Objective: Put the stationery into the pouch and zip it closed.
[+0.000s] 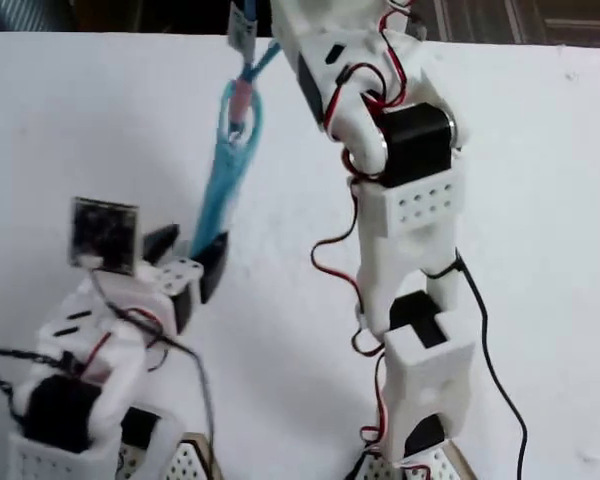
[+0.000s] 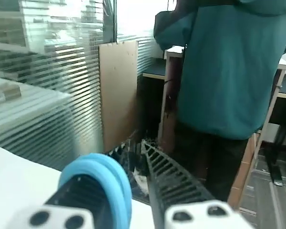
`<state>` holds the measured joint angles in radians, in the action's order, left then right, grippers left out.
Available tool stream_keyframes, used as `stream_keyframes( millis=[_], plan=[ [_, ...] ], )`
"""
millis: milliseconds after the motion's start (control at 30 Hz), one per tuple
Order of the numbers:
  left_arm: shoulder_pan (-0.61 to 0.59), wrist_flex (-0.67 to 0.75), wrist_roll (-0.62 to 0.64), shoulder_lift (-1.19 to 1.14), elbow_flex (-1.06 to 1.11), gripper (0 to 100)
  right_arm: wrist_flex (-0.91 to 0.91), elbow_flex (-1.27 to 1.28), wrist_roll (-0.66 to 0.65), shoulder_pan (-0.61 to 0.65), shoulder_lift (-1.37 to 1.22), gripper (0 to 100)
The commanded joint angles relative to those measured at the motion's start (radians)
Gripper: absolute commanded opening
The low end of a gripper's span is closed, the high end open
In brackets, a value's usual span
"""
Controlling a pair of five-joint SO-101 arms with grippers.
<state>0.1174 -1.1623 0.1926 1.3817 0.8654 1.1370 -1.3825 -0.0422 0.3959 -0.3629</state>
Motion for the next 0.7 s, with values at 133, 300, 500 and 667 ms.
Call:
stream_keyframes(
  millis=[133, 300, 500, 667],
  plan=[
    [-0.038, 0.000, 0.012, 0.007, -0.222, 23, 0.004, -0.028, 0.023, 0.016, 0.002, 1.6],
    [-0.038, 0.052, 0.012, 0.004, -0.201, 21, 0.004, -0.028, 0.023, 0.015, 0.005, 1.6],
    [0.005, 0.002, 0.011, 0.008, -0.196, 22, 0.004, -0.028, 0.023, 0.024, 0.008, 1.6],
    [0.088, -0.163, 0.008, 0.008, -0.370, 22, 0.002, -0.055, 0.023, 0.105, 0.012, 1.6]
  ],
)
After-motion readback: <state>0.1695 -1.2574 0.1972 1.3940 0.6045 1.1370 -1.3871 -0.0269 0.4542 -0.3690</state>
